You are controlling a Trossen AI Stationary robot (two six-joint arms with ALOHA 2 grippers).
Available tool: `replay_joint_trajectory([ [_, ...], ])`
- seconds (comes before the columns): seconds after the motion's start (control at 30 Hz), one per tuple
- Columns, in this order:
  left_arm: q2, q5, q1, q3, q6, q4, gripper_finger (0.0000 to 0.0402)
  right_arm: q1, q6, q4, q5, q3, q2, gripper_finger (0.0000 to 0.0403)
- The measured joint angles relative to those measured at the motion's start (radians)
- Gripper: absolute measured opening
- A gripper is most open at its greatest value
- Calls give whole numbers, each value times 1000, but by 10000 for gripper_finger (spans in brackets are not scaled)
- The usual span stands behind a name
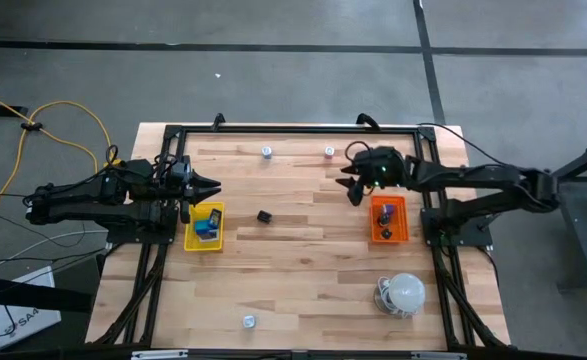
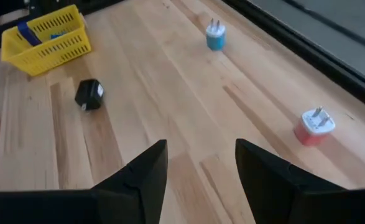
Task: Pick & Place Office items
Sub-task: Put the pink white charger adapter into the orange bin
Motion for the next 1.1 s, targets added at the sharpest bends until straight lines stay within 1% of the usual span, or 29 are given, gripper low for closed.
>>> replay_joint_trajectory([
  [0.1,0,0,0,0,0,0,78,-41,-16,-15,-50,59,47,175],
  [0.23,0,0,0,0,0,0,78,-86,-74,-84,-75,175,121,175],
  [0.33,0,0,0,0,0,0,78,-124,-116,-181,-82,282,185,175],
  [0.53,0,0,0,0,0,0,78,-218,-188,-390,-132,498,329,175],
  [0.7,0,0,0,0,0,0,78,-285,-237,-517,-155,635,443,175],
  [0.87,0,0,0,0,0,0,78,-327,-257,-564,-155,697,522,175],
  [1.1,0,0,0,0,0,0,78,-347,-273,-577,-141,702,580,175],
])
